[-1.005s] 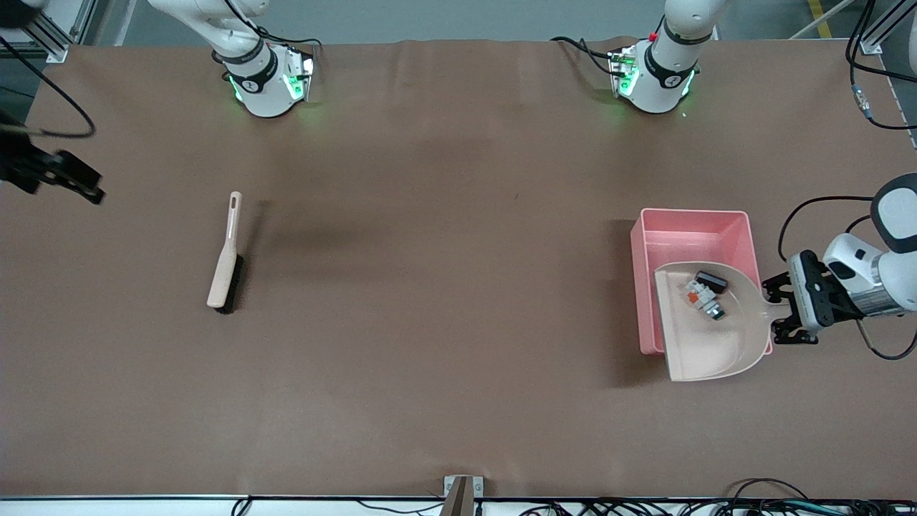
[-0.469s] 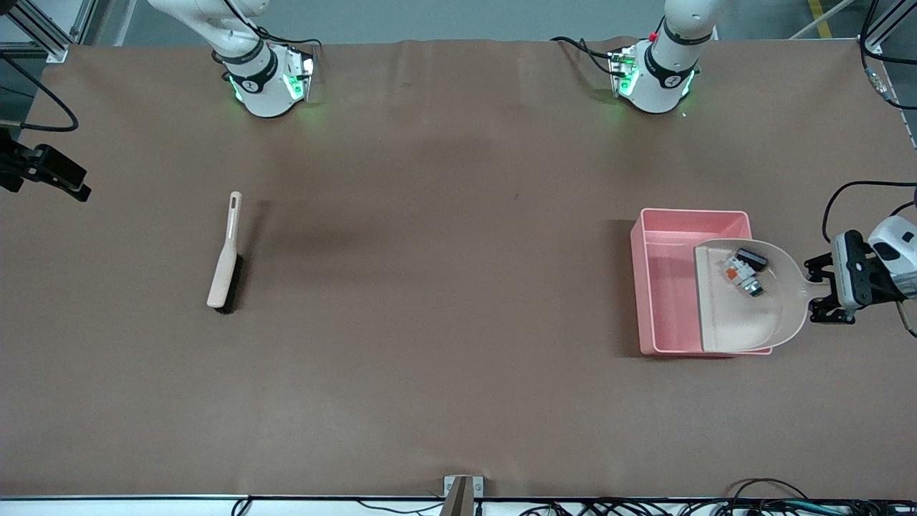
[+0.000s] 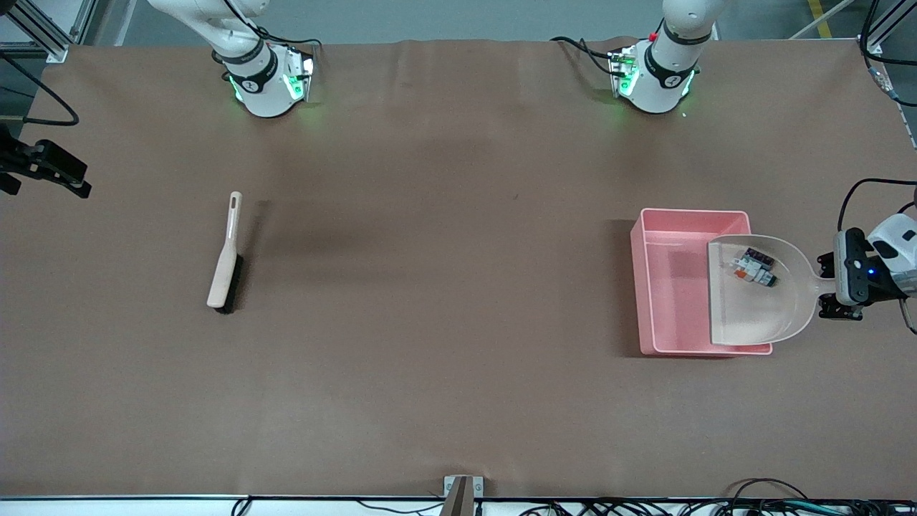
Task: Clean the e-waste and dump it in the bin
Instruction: 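Tilt the dustpan with the left gripper to dump the parts into the bin, then lower the dustpan with the left gripper onto the table beside the bin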
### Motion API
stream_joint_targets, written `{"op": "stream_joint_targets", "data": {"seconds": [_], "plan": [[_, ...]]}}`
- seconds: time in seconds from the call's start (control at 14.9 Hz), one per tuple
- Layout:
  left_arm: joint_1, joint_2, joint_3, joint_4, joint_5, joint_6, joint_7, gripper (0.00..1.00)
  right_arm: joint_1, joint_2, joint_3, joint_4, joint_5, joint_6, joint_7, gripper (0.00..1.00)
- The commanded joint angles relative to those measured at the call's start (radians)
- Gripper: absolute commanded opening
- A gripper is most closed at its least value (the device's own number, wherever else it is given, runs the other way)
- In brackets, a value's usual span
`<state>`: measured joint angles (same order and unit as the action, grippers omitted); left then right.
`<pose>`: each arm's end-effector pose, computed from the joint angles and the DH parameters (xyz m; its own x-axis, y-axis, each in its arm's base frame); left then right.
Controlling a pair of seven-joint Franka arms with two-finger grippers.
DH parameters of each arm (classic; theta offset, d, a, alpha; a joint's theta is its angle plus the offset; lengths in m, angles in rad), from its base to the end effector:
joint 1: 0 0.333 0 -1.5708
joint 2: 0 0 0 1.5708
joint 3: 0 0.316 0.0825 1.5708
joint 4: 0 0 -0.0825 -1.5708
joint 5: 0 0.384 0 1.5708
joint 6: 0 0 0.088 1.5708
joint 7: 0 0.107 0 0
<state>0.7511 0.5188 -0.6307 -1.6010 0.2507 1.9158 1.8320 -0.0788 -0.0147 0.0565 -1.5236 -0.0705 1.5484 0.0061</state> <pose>0.6469 0.1509 0.3665 -0.1844 -0.9784 0.0934 -0.9786 0.1916 0.0748 0.5479 -0.0196 0.6531 0.9988 -0.0299 0.0400 -0.0327 -0.9969 0.0709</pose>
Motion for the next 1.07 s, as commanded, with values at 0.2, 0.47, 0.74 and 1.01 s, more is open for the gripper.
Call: {"op": "stream_joint_targets", "data": {"seconds": [0.2,0.47,0.74,1.01], "plan": [[-0.097,-0.078,0.060,0.003,0.114,-0.053,-0.055,0.00,-0.002,-0.002,0.003,0.017,0.009,-0.039,-0.018,1.00],[-0.124,-0.083,0.074,0.006,0.133,-0.070,-0.073,0.00,0.001,-0.004,0.008,0.020,0.009,-0.066,-0.018,1.00],[-0.134,-0.085,0.092,0.016,0.113,-0.070,-0.070,0.01,-0.004,-0.004,0.005,0.020,0.008,-0.068,-0.020,1.00],[-0.177,-0.082,0.095,0.036,-0.127,-0.066,-0.077,0.01,0.001,-0.004,0.006,0.020,0.005,-0.060,-0.018,1.00]]}}
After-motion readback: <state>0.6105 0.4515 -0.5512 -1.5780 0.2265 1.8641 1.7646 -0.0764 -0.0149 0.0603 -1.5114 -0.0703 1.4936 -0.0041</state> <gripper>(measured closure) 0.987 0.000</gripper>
